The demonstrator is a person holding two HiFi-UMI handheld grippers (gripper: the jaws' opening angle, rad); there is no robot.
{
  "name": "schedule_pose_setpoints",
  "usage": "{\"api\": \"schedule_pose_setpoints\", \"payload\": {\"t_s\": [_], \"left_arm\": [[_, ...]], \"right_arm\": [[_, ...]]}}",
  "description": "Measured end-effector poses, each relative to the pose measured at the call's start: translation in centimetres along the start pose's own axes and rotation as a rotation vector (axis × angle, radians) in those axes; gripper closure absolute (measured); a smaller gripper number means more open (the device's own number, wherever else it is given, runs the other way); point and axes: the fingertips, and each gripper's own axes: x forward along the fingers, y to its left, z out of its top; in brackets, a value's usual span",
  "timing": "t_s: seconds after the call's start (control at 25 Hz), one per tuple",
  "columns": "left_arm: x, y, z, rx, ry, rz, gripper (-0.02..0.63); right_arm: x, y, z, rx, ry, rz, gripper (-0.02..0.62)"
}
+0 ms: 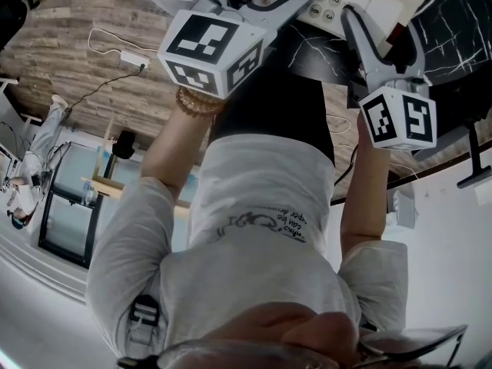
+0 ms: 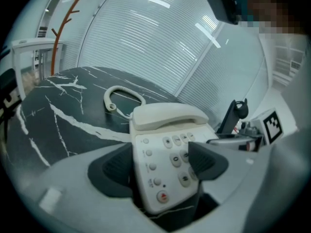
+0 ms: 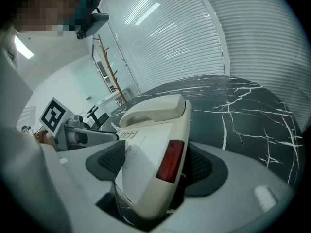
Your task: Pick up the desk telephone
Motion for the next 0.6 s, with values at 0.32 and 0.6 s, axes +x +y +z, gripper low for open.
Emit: {"api": "schedule_pose_setpoints", "payload": {"t_s": [0.32, 0.6], "left_arm": [[-1.7, -1.0, 1.8, 0.030, -0.026, 0.030, 0.249], [-5.0, -3.5, 6.0, 0.072, -0.084, 0.064, 0.249]], "right_arm": [[-1.3, 1.2, 1.2, 0.037, -0.021, 0.000, 0.224], [-4.3, 3.2, 5.2, 0.029, -0.065, 0.014, 0.224]]}}
